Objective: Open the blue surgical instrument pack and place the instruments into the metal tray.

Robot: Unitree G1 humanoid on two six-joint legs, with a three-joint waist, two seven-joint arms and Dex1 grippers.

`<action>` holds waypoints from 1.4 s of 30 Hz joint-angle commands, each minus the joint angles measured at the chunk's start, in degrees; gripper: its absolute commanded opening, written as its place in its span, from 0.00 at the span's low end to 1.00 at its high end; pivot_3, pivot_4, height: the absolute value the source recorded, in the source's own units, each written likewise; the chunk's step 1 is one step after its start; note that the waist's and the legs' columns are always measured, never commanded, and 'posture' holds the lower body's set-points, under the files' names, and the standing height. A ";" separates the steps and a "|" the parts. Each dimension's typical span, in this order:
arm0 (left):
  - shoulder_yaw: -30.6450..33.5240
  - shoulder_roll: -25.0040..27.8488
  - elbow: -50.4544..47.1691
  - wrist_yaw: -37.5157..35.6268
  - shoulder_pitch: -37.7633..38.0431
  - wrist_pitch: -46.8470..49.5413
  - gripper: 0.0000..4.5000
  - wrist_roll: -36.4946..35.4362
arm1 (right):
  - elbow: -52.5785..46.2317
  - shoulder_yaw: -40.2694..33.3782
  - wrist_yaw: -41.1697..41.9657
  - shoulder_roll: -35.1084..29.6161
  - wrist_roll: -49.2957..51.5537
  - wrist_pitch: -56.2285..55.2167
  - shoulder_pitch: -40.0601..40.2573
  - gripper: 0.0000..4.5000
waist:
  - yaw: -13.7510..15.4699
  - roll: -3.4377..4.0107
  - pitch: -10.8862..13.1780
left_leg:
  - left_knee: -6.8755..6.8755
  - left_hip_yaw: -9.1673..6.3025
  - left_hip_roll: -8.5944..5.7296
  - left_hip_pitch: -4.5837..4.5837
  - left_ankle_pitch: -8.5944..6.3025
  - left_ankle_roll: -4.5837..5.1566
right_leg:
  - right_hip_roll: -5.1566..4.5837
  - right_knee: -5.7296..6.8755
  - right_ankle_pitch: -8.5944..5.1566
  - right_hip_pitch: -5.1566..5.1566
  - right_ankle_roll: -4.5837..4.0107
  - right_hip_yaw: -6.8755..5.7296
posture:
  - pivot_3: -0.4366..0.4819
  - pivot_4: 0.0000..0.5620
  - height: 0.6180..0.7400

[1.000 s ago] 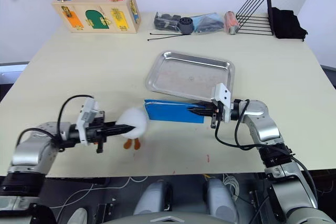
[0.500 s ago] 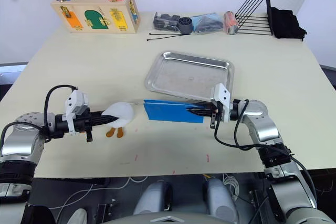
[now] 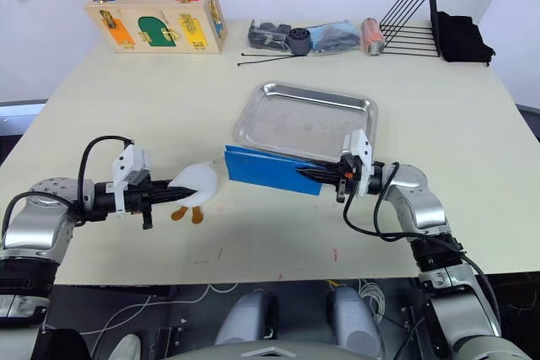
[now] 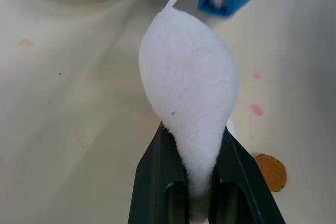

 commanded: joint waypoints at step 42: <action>5.65 6.95 -0.25 -13.70 -10.84 12.87 0.99 -11.76 | -4.23 2.32 3.40 -1.92 -3.58 -3.36 -1.49 0.00 | 0.85 -0.08 0.22 | 0.01 0.00 0.00 -0.11 0.00 0.00 | 0.02 -0.04 -0.01 -0.06 0.00 -0.04 | 0.48 0.27 1.00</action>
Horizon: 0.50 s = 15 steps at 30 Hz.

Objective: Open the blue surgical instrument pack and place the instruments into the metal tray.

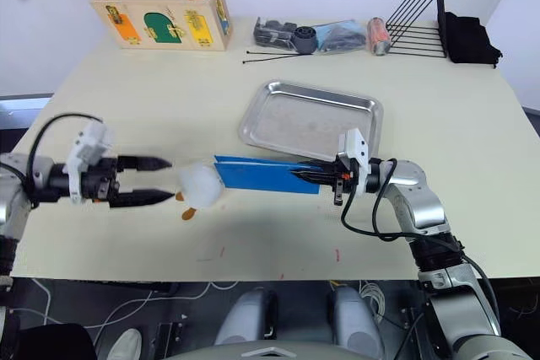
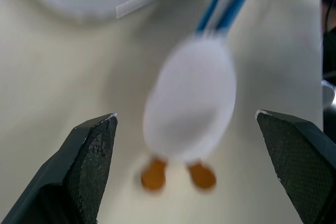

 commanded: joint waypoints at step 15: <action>-4.95 -14.12 -0.11 5.27 -5.62 -7.05 0.99 2.88 | -4.66 -1.51 1.66 -3.17 2.40 2.78 0.30 0.00 | 0.44 -0.01 0.04 | 0.03 -0.02 -0.02 -0.01 0.00 0.00 | 0.01 0.02 0.01 0.01 0.00 -0.01 | 0.48 0.27 1.00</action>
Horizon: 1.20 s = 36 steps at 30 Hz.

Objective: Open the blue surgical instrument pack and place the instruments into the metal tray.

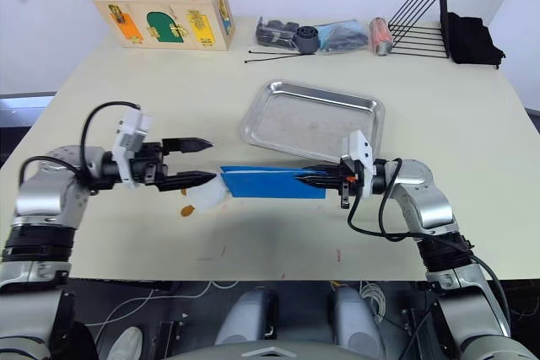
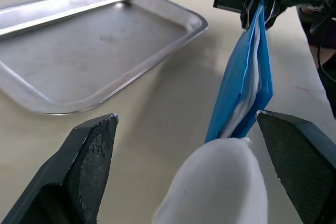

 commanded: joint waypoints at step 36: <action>-4.75 -6.74 -2.52 0.09 1.31 3.84 0.00 1.28 | -9.52 -3.64 -6.18 -3.12 5.22 7.94 3.60 0.39 | -0.08 -0.02 0.01 | 0.02 -0.03 -0.01 -0.01 0.00 0.00 | 0.00 0.00 0.00 0.01 0.00 0.00 | 0.48 0.27 1.00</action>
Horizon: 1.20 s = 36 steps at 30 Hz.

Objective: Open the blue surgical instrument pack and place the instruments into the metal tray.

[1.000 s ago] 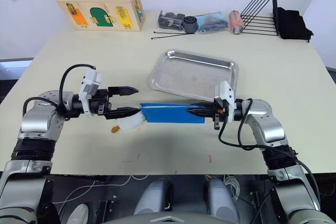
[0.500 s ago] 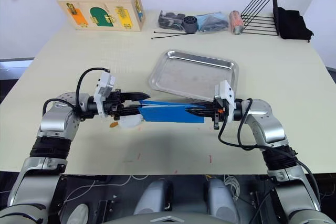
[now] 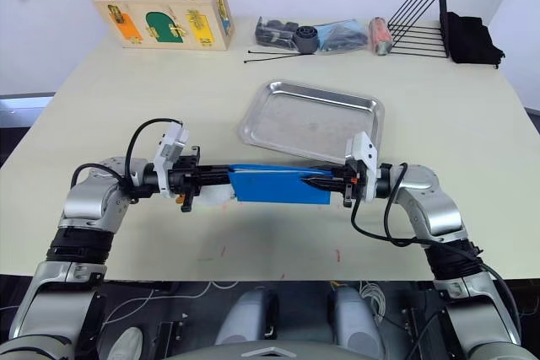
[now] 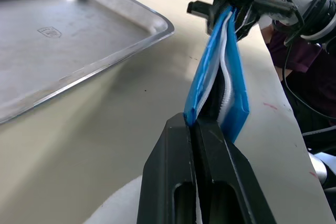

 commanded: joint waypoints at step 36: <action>-5.02 -6.42 20.00 0.76 -11.13 -10.65 0.00 10.19 | -11.58 4.24 0.08 -12.84 3.11 10.73 16.56 0.01 | 0.18 -0.03 -0.04 | 0.04 -0.05 -0.07 0.01 0.00 0.01 | 0.00 -0.02 0.00 0.06 0.02 -0.01 | 0.48 0.27 1.00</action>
